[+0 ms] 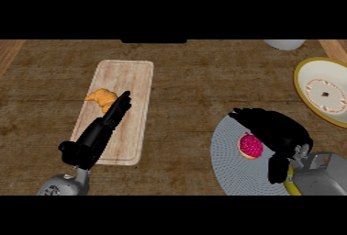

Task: Pick the cupcake from the placemat and place it in the bowl

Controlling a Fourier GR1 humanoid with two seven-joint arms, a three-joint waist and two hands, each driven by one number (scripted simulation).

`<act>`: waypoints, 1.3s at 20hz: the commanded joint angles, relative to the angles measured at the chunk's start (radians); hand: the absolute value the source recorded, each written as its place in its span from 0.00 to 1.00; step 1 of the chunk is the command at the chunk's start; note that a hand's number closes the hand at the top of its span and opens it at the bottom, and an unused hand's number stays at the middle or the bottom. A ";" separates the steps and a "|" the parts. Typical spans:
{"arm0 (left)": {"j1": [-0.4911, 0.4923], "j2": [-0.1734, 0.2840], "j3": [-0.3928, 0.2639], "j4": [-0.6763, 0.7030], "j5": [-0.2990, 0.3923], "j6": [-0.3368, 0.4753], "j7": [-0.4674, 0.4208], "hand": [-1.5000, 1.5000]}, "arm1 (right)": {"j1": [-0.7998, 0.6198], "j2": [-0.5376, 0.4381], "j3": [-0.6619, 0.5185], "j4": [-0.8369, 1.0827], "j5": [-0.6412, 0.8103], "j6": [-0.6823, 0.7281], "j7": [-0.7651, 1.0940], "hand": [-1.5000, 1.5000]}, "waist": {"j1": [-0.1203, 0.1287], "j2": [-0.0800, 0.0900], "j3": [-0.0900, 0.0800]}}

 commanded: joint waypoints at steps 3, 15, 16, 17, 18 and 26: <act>-0.015 -0.007 0.049 -0.037 0.010 -0.054 0.054 0.50 | 0.034 0.039 -0.008 0.098 0.111 -0.036 -0.074 0.00 | -0.001 0.000 0.000; 0.006 -0.121 0.027 -0.014 -0.117 -0.018 0.052 0.50 | 0.014 0.142 -0.051 0.249 0.261 -0.095 -0.211 0.00 | -0.001 0.000 0.000; 0.015 -0.083 0.064 -0.051 -0.068 -0.071 0.057 0.50 | 0.011 0.117 -0.066 0.331 0.259 -0.136 -0.306 0.00 | 0.001 0.000 0.000; 0.001 -0.068 0.092 -0.006 -0.052 -0.099 0.026 0.50 | 0.012 0.127 -0.079 0.319 0.243 -0.136 -0.315 1.00 | 0.000 0.000 0.000; -0.016 -0.066 0.110 0.063 -0.064 -0.102 -0.018 0.50 | 0.014 0.137 -0.060 0.297 0.255 -0.144 -0.326 1.00 | -0.001 0.001 0.000; 0.058 -0.086 0.089 -0.120 -0.066 -0.112 0.102 0.50 | -0.030 0.194 -0.096 0.308 0.327 -0.186 -0.358 1.00 | 0.002 -0.001 0.000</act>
